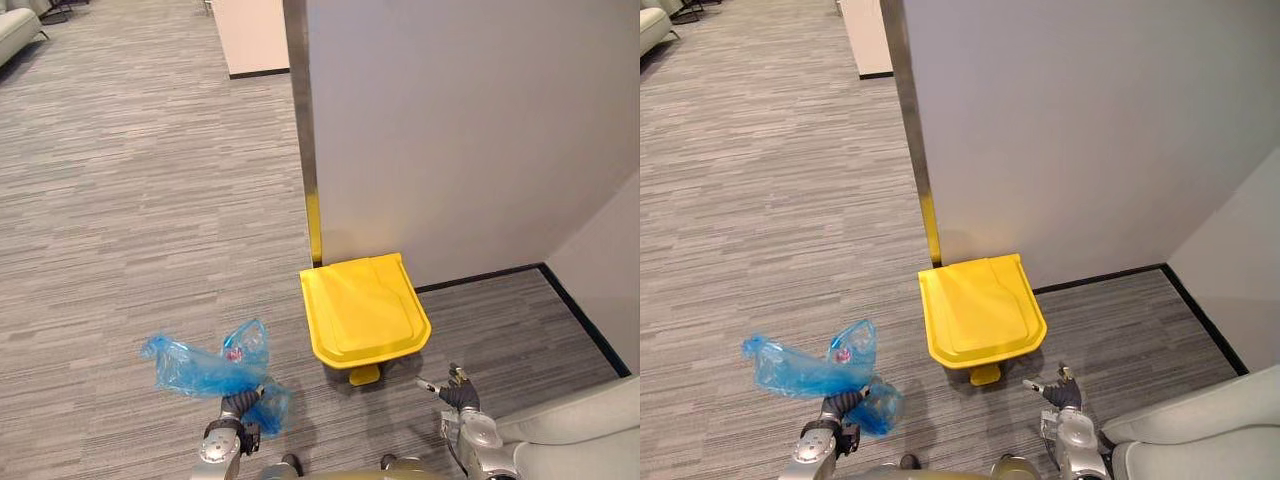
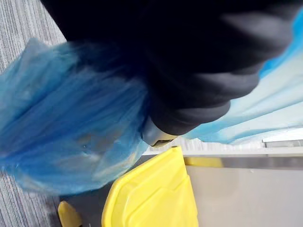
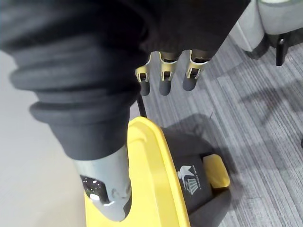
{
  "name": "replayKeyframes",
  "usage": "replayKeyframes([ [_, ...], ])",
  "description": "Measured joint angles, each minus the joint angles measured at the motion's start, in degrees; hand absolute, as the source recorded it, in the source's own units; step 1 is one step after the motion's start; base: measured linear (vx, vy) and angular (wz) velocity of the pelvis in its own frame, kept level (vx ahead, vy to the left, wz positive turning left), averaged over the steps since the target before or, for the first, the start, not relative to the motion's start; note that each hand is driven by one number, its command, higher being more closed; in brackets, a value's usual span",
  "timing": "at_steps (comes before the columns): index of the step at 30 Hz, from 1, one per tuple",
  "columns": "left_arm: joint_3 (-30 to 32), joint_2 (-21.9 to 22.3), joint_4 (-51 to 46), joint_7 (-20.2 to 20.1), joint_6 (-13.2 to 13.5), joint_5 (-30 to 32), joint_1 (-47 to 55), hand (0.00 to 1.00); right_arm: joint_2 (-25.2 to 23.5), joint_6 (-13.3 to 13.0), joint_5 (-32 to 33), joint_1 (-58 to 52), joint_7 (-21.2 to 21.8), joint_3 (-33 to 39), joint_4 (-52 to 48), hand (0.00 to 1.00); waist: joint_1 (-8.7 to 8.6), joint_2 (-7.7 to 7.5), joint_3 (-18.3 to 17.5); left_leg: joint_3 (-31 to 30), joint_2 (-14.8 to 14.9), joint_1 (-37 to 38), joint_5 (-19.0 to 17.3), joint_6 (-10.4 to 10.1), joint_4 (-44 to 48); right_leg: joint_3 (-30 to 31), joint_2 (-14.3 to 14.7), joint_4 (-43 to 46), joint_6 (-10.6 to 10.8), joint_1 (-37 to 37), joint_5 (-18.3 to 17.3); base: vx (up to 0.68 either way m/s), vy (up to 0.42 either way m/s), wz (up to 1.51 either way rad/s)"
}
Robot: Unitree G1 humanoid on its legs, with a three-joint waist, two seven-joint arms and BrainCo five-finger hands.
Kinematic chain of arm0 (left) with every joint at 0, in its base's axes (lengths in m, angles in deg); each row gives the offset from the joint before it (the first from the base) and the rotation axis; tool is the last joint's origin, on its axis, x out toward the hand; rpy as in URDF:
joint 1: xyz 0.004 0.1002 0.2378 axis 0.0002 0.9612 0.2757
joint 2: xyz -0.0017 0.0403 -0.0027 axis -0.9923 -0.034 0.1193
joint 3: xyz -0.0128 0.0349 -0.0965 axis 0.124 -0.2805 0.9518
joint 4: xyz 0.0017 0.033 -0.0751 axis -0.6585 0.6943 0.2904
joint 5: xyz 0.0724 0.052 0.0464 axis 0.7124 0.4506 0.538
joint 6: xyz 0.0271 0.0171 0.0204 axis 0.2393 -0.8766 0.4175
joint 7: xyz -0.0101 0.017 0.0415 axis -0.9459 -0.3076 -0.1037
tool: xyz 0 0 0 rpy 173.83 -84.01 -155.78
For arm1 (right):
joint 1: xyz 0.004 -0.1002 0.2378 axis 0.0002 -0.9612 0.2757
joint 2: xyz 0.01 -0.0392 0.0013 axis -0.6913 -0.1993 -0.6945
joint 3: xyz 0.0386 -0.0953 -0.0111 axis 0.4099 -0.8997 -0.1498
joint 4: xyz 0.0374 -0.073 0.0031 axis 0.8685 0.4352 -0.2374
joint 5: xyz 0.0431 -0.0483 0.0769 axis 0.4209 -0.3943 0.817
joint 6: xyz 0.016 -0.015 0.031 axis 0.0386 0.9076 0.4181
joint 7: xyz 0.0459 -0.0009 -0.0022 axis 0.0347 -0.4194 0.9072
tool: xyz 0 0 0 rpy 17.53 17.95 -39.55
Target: Gather rubbish on tea table into small bin, then transfer packed bag to large trash can.
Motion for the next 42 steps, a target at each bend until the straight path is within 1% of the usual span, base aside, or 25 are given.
replayKeyframes([
  [3,0.71,0.07,0.03,-0.01,0.06,0.00,-0.24,1.00,0.01,0.01,0.00,0.28,-0.02,-0.05,-0.02,0.00,0.51,-0.32,0.82,0.35,0.14,-2.18,-1.86,0.13,3.58,0.54,-0.29,1.21,0.37,-1.54,-0.25,-0.11,0.023,-0.13],
  [6,1.71,0.10,-0.12,-0.02,0.07,0.00,-0.34,1.00,-0.06,0.06,0.00,0.72,-0.05,0.04,-0.26,0.00,1.06,-1.08,2.72,0.30,0.01,-4.41,-5.68,0.73,9.38,0.73,-1.04,8.17,1.74,-4.58,-3.65,-0.13,0.036,-0.04],
  [7,2.01,-0.02,-0.18,-0.04,0.05,0.00,-0.03,1.00,-0.71,0.24,-0.02,0.78,-0.04,0.43,-0.46,0.00,1.13,-2.90,3.71,0.00,-1.59,-3.34,-6.63,0.61,9.12,-1.28,-3.07,12.36,1.75,-5.49,-5.41,-0.12,0.053,0.12],
  [8,2.13,-0.31,-0.86,-0.02,0.07,-0.02,-0.03,1.00,-1.76,0.18,-0.04,0.91,-0.07,0.59,-1.07,0.00,0.93,-4.74,4.25,0.58,-3.68,-4.47,-8.26,1.74,16.65,-3.73,-5.62,16.44,2.54,-6.96,-7.11,-0.10,0.047,0.04],
  [9,2.07,0.30,-1.61,-0.02,0.09,-0.01,0.10,1.00,-1.37,0.16,-0.04,0.50,-0.08,0.66,-2.91,0.00,1.18,-3.73,5.16,2.29,-1.93,-5.17,-11.92,4.39,25.92,-7.43,-5.68,23.13,2.54,-9.75,-7.97,-0.11,0.063,-0.64],
  [10,2.20,2.06,-1.03,0.08,-0.22,-0.02,-0.44,1.00,-1.17,-0.06,-0.26,1.68,0.01,0.51,-4.79,0.00,3.02,-0.56,6.80,3.07,0.71,-2.34,-21.47,5.26,26.88,-10.33,-4.16,35.27,2.05,-16.80,-9.51,-0.16,0.062,-0.93],
  [11,2.22,1.60,-0.84,0.32,-0.52,-0.02,-0.98,1.00,-1.47,0.00,-0.40,1.80,0.12,0.43,-5.34,0.00,3.55,-0.88,7.17,2.98,0.90,-1.87,-21.93,5.19,27.38,-10.53,-3.84,36.19,1.73,-18.37,-10.64,-0.21,0.048,-0.91],
  [12,1.36,0.53,-0.86,0.74,-0.68,-0.02,-2.66,1.00,-2.61,0.28,-0.42,1.92,-0.05,0.38,-5.31,0.00,3.36,-0.92,8.46,3.00,1.38,-1.86,-22.43,5.54,28.25,-13.02,-3.09,33.28,1.06,-22.25,-10.44,-0.14,0.007,-0.13],
  [14,1.11,0.20,-0.78,0.85,-0.57,-0.04,-5.02,1.00,-2.75,0.35,-0.43,1.87,-0.11,0.29,-5.30,0.00,2.51,-2.00,9.19,2.30,1.43,-1.81,-22.43,5.53,28.22,-16.71,-2.84,22.48,1.99,-24.69,-5.85,0.00,-0.067,0.28],
  [15,1.01,0.43,-0.78,0.95,-0.39,-0.06,-6.61,1.00,-2.64,0.44,-0.43,1.80,-0.39,0.32,-5.31,0.00,2.86,-2.55,9.54,2.13,1.52,-1.40,-23.35,4.93,29.11,-20.26,-3.02,14.49,1.98,-24.59,-1.50,0.12,-0.110,0.34],
  [17,0.86,0.63,-0.74,1.00,0.06,-0.06,-7.48,1.00,-1.99,0.44,-0.43,1.67,-0.66,0.21,-6.12,0.00,2.85,-2.67,9.57,0.67,1.33,-0.32,-25.70,4.03,31.02,-20.56,-2.38,12.15,0.94,-23.90,1.13,0.21,-0.114,0.39],
  [18,0.16,1.31,-0.64,1.06,0.08,-0.07,-8.43,1.00,-1.42,0.37,-0.43,1.73,-0.70,0.36,-8.06,0.00,2.78,-1.62,10.14,-1.41,1.94,0.51,-26.98,3.41,31.43,-19.83,-1.49,13.00,0.62,-22.96,3.23,0.30,-0.119,0.40],
  [19,-0.86,1.27,-0.64,0.83,0.15,-0.03,-9.05,1.00,-1.03,0.31,-0.42,1.39,-0.75,0.56,-9.68,0.00,3.04,-0.45,10.60,-2.43,2.04,1.18,-27.12,3.21,30.17,-19.72,-0.96,13.79,0.74,-22.92,3.14,0.31,-0.119,0.38],
  [20,-0.93,1.29,-0.64,0.76,0.15,-0.02,-9.15,1.00,-1.00,0.24,-0.42,1.25,-0.75,0.64,-9.99,0.00,3.06,-0.17,10.61,-2.80,2.02,1.44,-27.09,3.18,29.34,-19.60,-0.92,14.58,0.76,-23.12,3.12,0.32,-0.147,0.33],
  [21,-0.90,1.17,-0.64,0.76,0.15,-0.02,-9.20,1.00,-1.39,0.30,-0.39,0.91,-0.66,1.16,-10.99,0.00,3.06,-0.07,10.55,-3.99,1.57,2.83,-26.58,2.21,26.87,-18.28,-0.85,18.03,1.05,-24.05,2.09,0.33,-0.177,0.43],
  [22,-0.95,1.15,-0.63,0.74,0.13,-0.02,-9.16,1.00,-1.64,0.28,-0.38,-0.15,-0.59,1.77,-11.66,0.00,3.07,-0.11,10.50,-4.71,1.38,4.00,-26.56,1.98,25.75,-17.57,-0.86,20.98,0.14,-24.44,0.72,0.40,-0.221,0.70],
  [23,-1.20,1.14,-0.66,0.67,0.14,-0.02,-9.14,1.00,-2.12,0.29,-0.24,-1.70,-0.14,3.49,-11.92,0.00,2.90,0.06,10.39,-6.73,1.32,5.60,-26.98,0.77,25.06,-16.76,-0.82,26.23,-0.72,-25.01,-2.59,0.34,-0.188,0.61],
  [24,-1.35,1.14,-0.70,0.65,0.14,-0.01,-9.13,1.00,-2.29,0.30,-0.13,-2.35,-0.08,4.08,-11.92,0.00,2.85,0.10,10.28,-7.44,1.41,6.09,-27.26,0.13,25.07,-16.70,-0.90,28.56,-1.16,-25.41,-4.15,0.36,-0.166,0.60],
  [25,-1.64,1.29,-0.71,0.48,0.14,-0.01,-9.03,1.00,-2.39,0.43,0.16,-3.23,-0.02,5.06,-11.87,0.00,2.93,0.67,9.74,-9.17,2.25,6.40,-28.07,-1.80,25.81,-17.62,-1.16,33.32,-1.21,-26.65,-7.73,0.36,-0.158,0.35],
  [27,-1.72,1.33,-0.69,-0.31,0.07,0.00,-9.24,1.00,-2.58,0.82,0.69,-3.17,0.08,5.19,-11.87,0.00,2.63,1.34,9.32,-11.33,3.80,5.52,-28.81,-2.78,26.41,-19.31,-0.60,36.54,-1.29,-28.00,-10.97,0.34,-0.155,0.20],
  [29,-1.70,1.74,-0.68,-0.35,0.08,-0.03,-9.36,1.00,-2.88,1.03,0.91,-2.27,0.08,5.27,-11.87,0.00,2.70,1.46,9.27,-11.75,5.01,5.24,-28.24,-3.65,26.08,-19.88,0.46,36.73,-1.87,-28.23,-11.54,0.25,-0.157,0.01],
  [31,-1.66,2.53,-0.66,-0.36,0.09,0.00,-9.89,1.00,-3.67,0.99,1.95,-1.26,0.15,5.32,-11.88,0.00,2.77,1.42,9.22,-11.92,6.21,4.88,-27.50,-3.60,25.49,-19.94,1.71,36.03,-1.92,-28.23,-11.57,0.19,-0.174,0.03],
  [35,-1.31,2.67,-0.16,-0.31,0.11,-0.03,-9.33,1.00,-4.10,0.97,2.22,-1.54,0.29,4.28,-11.07,0.00,2.74,2.13,7.61,-13.07,6.48,4.53,-27.07,-3.38,21.83,-20.84,1.74,34.16,-2.69,-28.57,-11.08,0.01,-0.098,0.17],
  [37,-1.38,2.38,-0.26,-0.31,0.16,-0.04,-8.35,1.00,-4.45,1.00,2.35,-2.41,0.34,2.05,-10.60,0.00,2.92,2.18,6.46,-14.02,6.58,4.31,-26.17,-4.52,19.39,-21.64,1.67,32.73,-3.55,-28.60,-10.54,-0.04,-0.091,0.26],
  [42,-1.46,2.31,-0.98,-0.40,0.16,-0.01,-7.78,1.00,-4.19,1.05,1.89,0.99,1.40,-6.04,-10.97,0.00,3.01,2.45,5.16,-17.21,7.09,1.18,-23.06,-6.45,15.65,-24.61,1.26,31.61,-2.93,-30.93,-10.90,-0.01,-0.144,0.30],
])
